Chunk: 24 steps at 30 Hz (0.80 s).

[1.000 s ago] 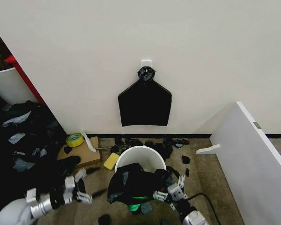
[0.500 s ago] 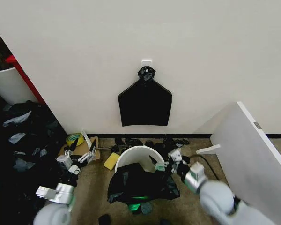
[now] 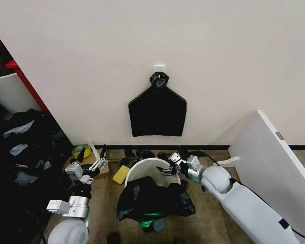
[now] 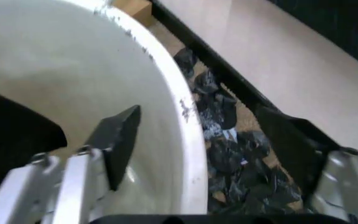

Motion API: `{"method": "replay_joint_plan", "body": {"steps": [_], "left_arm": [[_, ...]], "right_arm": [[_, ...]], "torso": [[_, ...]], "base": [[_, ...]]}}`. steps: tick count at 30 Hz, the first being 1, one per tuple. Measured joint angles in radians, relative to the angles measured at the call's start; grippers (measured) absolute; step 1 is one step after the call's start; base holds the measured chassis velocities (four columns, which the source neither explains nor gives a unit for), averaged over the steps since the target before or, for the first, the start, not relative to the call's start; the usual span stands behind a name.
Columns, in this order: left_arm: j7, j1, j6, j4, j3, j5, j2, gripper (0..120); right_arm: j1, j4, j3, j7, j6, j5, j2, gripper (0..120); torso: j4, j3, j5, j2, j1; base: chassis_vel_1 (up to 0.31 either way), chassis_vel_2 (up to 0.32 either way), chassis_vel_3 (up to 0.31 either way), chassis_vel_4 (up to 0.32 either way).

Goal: Place the garbage bag over the trash bin.

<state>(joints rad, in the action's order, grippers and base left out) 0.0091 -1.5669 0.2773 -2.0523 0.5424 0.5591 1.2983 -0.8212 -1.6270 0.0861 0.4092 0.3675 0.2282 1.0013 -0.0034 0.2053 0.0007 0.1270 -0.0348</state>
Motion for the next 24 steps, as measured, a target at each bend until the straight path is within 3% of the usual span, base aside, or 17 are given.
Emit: {"method": "replay_joint_plan", "body": {"steps": [13,17,21,24], "left_arm": [[-0.071,0.000,-0.009,0.015,-0.035,-0.055,-0.003,100],[-0.090,0.006,-0.021,0.017,-0.036,-0.057,-0.004,100],[-0.096,0.012,-0.026,0.018,-0.036,-0.056,-0.005,100],[-0.099,0.014,-0.028,0.021,-0.039,-0.055,-0.006,100]], "right_arm": [[0.036,0.019,0.030,0.041,0.040,-0.032,0.011,21],[0.008,-0.005,0.028,-0.045,0.080,0.050,0.008,7],[-0.028,-0.051,0.024,-0.145,0.130,0.137,-0.011,4],[-0.085,-0.142,0.024,-0.404,0.184,0.343,-0.035,4]], "torso": [[0.0001,0.000,0.0000,0.000,0.000],[0.0002,0.000,0.0004,0.000,0.000],[0.0000,0.000,0.0000,0.000,0.000],[0.0002,0.000,0.0000,0.000,0.000]], "base": [[0.000,0.000,0.000,0.000],[0.000,0.000,0.000,0.000],[0.000,0.000,0.000,0.000],[0.000,0.000,0.000,0.000]]}}
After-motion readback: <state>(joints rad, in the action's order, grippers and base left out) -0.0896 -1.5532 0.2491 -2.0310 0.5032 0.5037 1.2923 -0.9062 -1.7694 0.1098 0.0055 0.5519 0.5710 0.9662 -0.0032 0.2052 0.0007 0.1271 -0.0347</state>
